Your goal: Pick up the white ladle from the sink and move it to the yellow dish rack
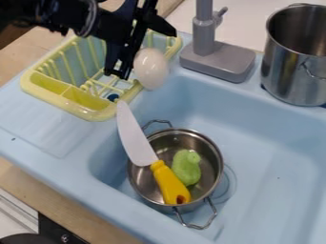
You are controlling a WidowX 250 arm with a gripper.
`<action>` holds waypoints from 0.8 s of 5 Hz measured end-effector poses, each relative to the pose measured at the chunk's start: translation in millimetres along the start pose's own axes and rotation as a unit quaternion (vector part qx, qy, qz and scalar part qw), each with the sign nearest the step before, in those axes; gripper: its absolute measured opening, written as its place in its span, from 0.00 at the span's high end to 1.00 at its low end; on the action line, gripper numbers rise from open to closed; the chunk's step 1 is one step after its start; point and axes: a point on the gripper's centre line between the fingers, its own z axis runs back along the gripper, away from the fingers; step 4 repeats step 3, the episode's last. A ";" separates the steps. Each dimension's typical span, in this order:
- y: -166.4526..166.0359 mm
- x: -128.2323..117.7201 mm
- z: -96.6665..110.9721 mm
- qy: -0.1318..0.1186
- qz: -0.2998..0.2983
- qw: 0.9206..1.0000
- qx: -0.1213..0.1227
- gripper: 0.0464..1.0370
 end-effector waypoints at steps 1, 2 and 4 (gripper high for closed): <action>-1.5 -11.7 2.8 -0.006 -0.018 0.999 0.028 0.10; -1.2 -14.1 7.0 -0.009 -0.023 0.999 0.038 0.06; 0.5 -17.0 12.4 -0.018 -0.016 0.997 0.073 0.06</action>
